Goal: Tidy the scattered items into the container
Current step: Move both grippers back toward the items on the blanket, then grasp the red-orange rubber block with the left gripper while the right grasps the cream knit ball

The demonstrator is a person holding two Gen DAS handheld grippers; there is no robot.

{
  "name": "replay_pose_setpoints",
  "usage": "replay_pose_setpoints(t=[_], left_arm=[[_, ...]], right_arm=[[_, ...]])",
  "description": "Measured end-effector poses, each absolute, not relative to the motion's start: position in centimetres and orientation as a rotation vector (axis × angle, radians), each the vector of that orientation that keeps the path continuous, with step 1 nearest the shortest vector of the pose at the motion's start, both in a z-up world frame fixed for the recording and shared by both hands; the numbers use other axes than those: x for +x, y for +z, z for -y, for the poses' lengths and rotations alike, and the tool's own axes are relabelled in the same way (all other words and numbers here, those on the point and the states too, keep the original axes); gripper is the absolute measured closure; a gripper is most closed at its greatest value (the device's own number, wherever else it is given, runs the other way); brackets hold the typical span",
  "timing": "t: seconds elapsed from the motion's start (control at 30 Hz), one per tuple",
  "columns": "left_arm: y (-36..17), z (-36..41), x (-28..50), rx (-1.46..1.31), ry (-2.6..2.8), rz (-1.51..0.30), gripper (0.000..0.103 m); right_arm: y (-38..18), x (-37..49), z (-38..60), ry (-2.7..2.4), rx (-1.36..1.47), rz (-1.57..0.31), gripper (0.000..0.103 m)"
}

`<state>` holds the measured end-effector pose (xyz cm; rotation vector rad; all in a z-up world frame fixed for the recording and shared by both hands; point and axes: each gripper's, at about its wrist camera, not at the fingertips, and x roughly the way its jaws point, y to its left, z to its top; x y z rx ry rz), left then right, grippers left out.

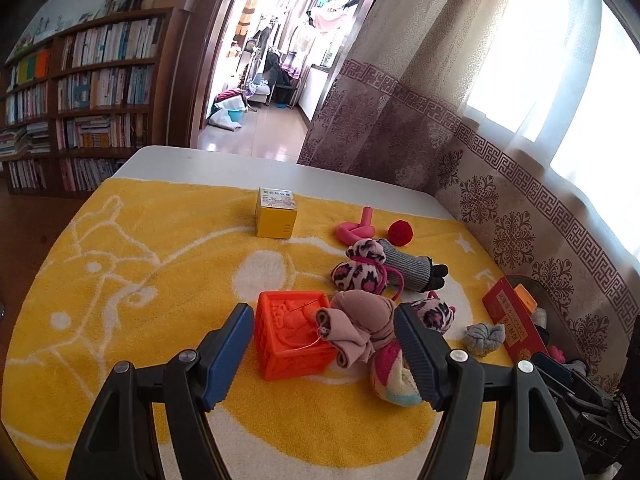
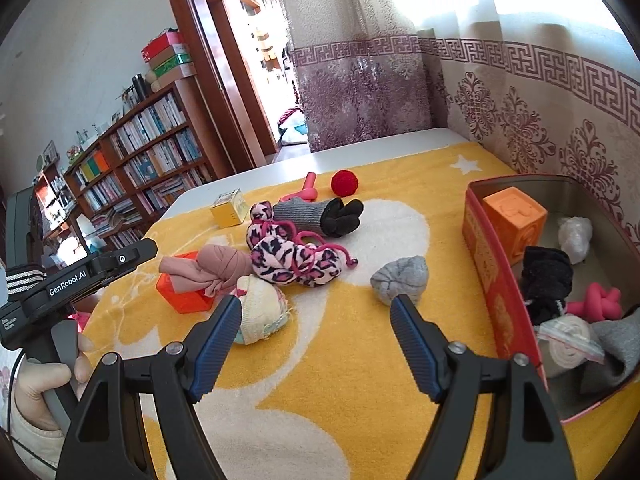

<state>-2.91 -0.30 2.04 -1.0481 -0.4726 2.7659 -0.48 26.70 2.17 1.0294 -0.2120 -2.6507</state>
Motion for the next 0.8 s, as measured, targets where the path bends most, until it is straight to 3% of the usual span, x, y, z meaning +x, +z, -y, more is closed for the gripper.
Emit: replay_pose_setpoints(t=[0.8], left_arm=[[-0.2,2.2,-3.1,-1.108,2.767,0.514,0.029]], right_arm=[[-3.1,-5.4,-16.4,-2.483,1.211,-0.22,0.023]])
